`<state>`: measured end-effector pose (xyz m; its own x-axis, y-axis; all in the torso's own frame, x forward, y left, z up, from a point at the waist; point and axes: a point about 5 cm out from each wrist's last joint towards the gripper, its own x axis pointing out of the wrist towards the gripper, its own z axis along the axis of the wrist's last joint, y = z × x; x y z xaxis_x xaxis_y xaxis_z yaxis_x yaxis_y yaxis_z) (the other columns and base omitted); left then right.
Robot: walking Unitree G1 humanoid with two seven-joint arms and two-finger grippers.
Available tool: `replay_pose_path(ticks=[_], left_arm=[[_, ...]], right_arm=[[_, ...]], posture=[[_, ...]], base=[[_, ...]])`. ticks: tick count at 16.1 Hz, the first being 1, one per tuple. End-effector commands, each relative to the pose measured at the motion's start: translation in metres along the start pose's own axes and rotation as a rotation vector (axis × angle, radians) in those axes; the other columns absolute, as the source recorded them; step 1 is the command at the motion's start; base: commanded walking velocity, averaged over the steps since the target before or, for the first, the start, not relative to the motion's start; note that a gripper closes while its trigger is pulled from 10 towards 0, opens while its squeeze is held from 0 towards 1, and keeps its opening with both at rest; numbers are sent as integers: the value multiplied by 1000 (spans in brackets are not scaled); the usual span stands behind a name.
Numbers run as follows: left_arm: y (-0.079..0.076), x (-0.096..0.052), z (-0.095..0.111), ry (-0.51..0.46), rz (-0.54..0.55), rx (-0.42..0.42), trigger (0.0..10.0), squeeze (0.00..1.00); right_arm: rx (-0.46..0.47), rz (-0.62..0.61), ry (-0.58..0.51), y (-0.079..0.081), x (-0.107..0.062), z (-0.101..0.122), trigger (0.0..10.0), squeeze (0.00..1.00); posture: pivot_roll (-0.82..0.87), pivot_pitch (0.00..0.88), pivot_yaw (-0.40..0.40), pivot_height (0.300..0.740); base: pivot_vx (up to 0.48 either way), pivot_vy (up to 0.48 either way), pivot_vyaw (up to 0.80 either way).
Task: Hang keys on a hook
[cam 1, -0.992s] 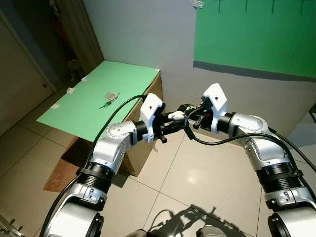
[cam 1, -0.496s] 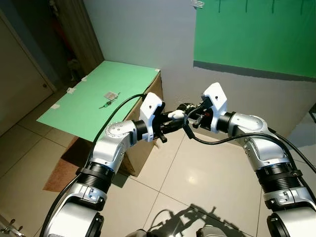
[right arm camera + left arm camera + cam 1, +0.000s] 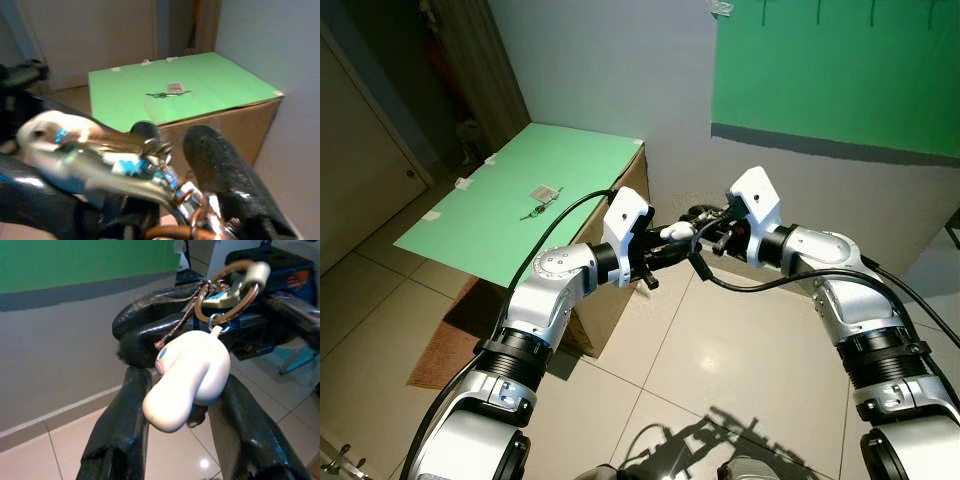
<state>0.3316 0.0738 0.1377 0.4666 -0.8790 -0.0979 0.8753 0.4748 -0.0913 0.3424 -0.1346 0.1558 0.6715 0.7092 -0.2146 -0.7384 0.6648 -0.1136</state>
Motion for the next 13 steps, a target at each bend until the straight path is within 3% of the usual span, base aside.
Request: replay_pose_path(ticks=[1,2,3,7,9,12,13], left_arm=[[3,0,13,-30,8,45,0,0],[3,0,13,-30,7,45,0,0],[3,0,13,-30,6,45,0,0],[3,-1,13,-28,6,46,0,0],[4,-1,13,-28,9,46,0,0],[5,-2,13,-26,16,47,0,0],[6,-3,12,-23,26,48,0,0]], right_arm=[[-89,-41,16,-4,3,3,10000,1000],[-258,-112,70,-11,2,0,10000,1000],[-314,-130,96,-13,2,-4,10000,1000],[-361,-181,122,-20,0,-10,10000,1000],[-456,-265,123,-30,-2,-8,10000,1000],[-740,-404,155,-42,-6,-1,10000,1000],[-749,-473,147,-49,-8,2,10000,1000]], posture=[[-261,25,136,740],[-263,24,137,740],[-262,25,137,740],[-262,28,138,740],[-262,29,137,740],[-261,28,137,740],[-261,28,137,740]], base=[[0,0,0],[0,0,0],[0,0,0],[0,0,0],[0,0,0],[0,0,0],[0,0,0]])
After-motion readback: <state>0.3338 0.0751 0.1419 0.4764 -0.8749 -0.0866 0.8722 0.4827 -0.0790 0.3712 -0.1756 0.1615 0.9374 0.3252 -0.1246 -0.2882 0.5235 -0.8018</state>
